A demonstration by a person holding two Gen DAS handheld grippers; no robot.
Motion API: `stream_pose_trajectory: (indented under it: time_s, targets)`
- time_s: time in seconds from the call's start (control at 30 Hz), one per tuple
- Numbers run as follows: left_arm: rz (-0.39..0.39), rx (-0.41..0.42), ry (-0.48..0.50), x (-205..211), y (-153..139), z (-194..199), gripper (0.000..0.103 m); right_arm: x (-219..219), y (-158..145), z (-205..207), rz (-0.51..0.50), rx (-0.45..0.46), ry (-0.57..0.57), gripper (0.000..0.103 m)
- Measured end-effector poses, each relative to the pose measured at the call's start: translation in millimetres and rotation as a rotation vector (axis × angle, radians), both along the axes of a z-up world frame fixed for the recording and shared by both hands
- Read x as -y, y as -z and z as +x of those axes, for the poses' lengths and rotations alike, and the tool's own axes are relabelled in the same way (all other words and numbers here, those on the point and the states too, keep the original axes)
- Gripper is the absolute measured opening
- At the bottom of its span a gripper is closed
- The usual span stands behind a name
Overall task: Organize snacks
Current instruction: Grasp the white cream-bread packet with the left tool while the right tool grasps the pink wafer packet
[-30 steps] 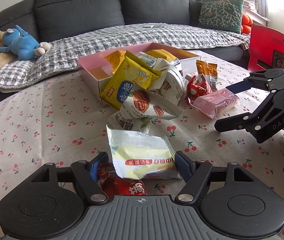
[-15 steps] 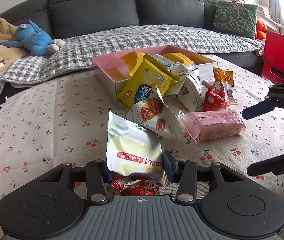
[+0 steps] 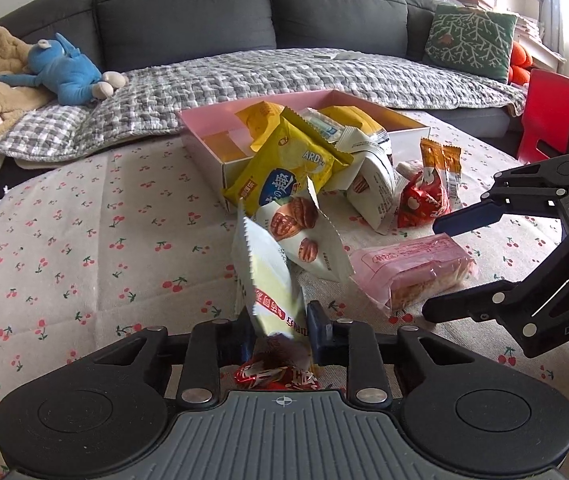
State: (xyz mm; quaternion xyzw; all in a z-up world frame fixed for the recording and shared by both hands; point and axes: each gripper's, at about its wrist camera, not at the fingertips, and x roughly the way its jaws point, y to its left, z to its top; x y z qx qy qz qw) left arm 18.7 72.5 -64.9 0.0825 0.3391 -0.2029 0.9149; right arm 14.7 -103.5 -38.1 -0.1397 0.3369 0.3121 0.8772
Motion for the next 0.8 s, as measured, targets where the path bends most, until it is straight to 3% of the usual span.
stream_pose_trajectory:
  time_s: [0.23, 0.47, 0.57, 0.6, 0.8]
  targets:
    - [-0.013, -0.007, 0.016, 2, -2, 0, 0.014, -9, -5, -12, -0.026, 0.017, -0.045, 0.069]
    - [-0.020, -0.024, -0.016, 1, 2, 5, 0.020, -17, 1, 5, -0.031, 0.018, 0.005, 0.067]
    - [-0.025, -0.033, -0.031, 0, 3, 8, 0.020, -18, 2, 5, -0.032, 0.027, 0.015, 0.062]
    - [-0.027, -0.034, -0.034, 1, 3, 9, 0.020, -19, 2, 5, -0.031, 0.028, 0.012, 0.056]
    - [-0.035, -0.017, -0.040, 2, -3, 9, 0.012, -18, 1, -1, -0.043, 0.047, -0.003, 0.041]
